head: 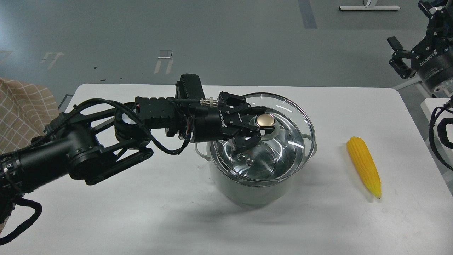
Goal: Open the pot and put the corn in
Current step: 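Carry the glass lid away from the pot and set it on the table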
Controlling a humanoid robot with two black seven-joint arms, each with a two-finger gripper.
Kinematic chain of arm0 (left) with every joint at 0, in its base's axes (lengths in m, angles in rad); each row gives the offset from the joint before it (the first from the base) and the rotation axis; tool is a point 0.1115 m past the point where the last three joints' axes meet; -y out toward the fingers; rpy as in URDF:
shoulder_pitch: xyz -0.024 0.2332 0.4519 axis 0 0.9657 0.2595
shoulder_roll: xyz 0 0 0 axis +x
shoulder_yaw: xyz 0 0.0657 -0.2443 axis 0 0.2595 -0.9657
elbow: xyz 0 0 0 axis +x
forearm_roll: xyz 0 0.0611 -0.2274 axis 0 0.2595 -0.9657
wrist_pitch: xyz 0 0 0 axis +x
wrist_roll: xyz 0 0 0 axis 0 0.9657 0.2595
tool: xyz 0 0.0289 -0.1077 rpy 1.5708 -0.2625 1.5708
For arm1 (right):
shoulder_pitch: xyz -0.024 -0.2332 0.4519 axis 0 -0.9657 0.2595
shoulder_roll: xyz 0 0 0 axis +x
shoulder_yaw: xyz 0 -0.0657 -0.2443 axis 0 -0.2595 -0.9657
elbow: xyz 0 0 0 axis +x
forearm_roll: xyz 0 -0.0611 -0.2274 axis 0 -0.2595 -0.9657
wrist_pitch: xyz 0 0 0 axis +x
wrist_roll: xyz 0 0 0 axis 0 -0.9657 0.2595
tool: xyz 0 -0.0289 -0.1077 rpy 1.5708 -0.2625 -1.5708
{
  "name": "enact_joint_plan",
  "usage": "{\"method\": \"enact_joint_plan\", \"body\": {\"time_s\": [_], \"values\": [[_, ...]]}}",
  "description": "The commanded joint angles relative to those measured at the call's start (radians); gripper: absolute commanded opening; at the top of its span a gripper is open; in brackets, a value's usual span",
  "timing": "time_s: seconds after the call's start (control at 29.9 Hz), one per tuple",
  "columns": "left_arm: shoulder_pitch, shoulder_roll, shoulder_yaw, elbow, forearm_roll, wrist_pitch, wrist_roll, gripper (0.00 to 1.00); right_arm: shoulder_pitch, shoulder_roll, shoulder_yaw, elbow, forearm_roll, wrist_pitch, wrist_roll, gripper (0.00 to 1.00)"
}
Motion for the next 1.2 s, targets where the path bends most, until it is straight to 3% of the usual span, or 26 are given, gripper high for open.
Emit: {"method": "enact_joint_plan", "body": {"time_s": [0.0,0.2,0.4,0.6,0.9,1.17], "values": [[-0.028,0.097,-0.004,-0.024,0.0,0.005,-0.013,0.32,-0.001,0.0,0.0,0.0,0.0,0.001,0.0,1.0],[-0.011,0.372,-0.006,-0.027,0.0,0.103,-0.085,0.33,-0.001,0.0,0.0,0.0,0.0,0.001,0.0,1.0],[0.094,0.531,0.004,-0.027,-0.014,0.223,-0.103,0.33,-0.003,0.002,-0.001,0.0,0.0,0.001,0.0,1.0],[0.217,0.559,-0.002,-0.015,-0.075,0.283,-0.103,0.33,-0.009,0.002,-0.001,0.001,0.0,0.001,0.0,1.0],[0.308,0.548,-0.004,0.073,-0.172,0.335,-0.103,0.33,-0.021,0.0,0.0,0.012,0.0,0.001,0.0,1.0],[0.395,0.531,0.004,0.192,-0.187,0.49,-0.103,0.34,-0.034,-0.008,0.0,0.021,-0.002,-0.001,0.0,1.0]]}}
